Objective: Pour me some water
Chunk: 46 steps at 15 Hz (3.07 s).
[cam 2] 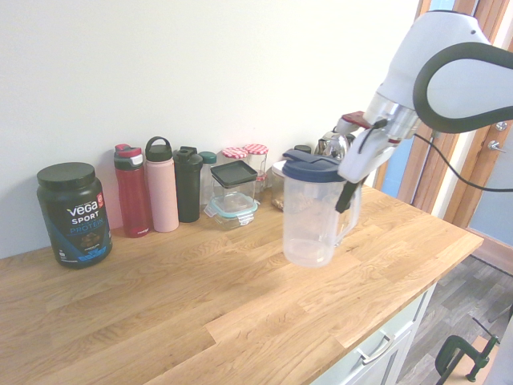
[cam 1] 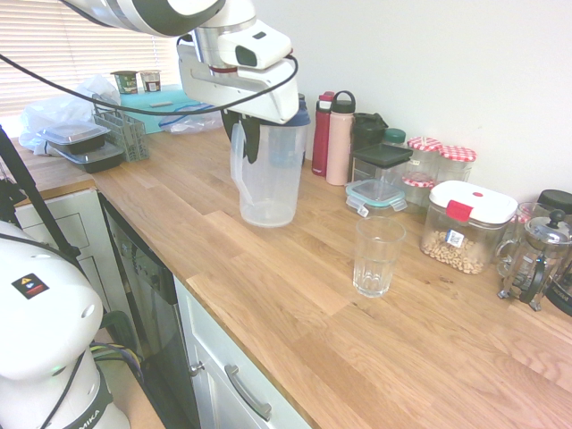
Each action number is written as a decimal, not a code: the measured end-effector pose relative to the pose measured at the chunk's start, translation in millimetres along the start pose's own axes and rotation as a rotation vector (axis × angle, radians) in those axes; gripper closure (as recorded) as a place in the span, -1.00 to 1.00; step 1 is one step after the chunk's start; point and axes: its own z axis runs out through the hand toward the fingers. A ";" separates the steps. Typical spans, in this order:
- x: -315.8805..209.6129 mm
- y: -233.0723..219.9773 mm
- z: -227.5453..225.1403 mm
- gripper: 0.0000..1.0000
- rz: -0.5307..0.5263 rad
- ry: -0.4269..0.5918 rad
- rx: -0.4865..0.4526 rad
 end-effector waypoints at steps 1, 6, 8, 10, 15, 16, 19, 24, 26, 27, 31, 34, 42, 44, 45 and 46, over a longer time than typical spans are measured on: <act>8.4 22.1 -1.8 1.00 -0.024 -0.008 -0.007; 46.9 147.4 2.5 1.00 -0.217 -0.059 0.041; 57.5 192.2 -5.4 1.00 -0.296 -0.087 0.047; 76.9 222.6 -11.9 1.00 -0.345 -0.104 0.035; 166.0 204.3 11.0 1.00 -0.424 -0.197 -0.196; 181.9 191.9 9.8 1.00 -0.449 -0.207 -0.254; 205.6 162.3 3.3 1.00 -0.530 -0.241 -0.398; 205.1 123.8 0.9 1.00 -0.662 -0.286 -0.620; 202.8 108.5 -0.2 1.00 -0.692 -0.294 -0.695; 201.7 101.1 -0.2 1.00 -0.706 -0.296 -0.730; 190.8 80.7 21.8 1.00 -0.743 -0.329 -0.849; 181.4 77.6 40.2 1.00 -0.763 -0.353 -0.916; 175.8 86.0 20.4 1.00 -0.737 -0.335 -0.931; 172.6 94.5 6.1 1.00 -0.684 -0.303 -0.835; 171.7 98.5 -4.5 1.00 -0.654 -0.281 -0.783; 171.3 102.3 -15.3 1.00 -0.623 -0.257 -0.730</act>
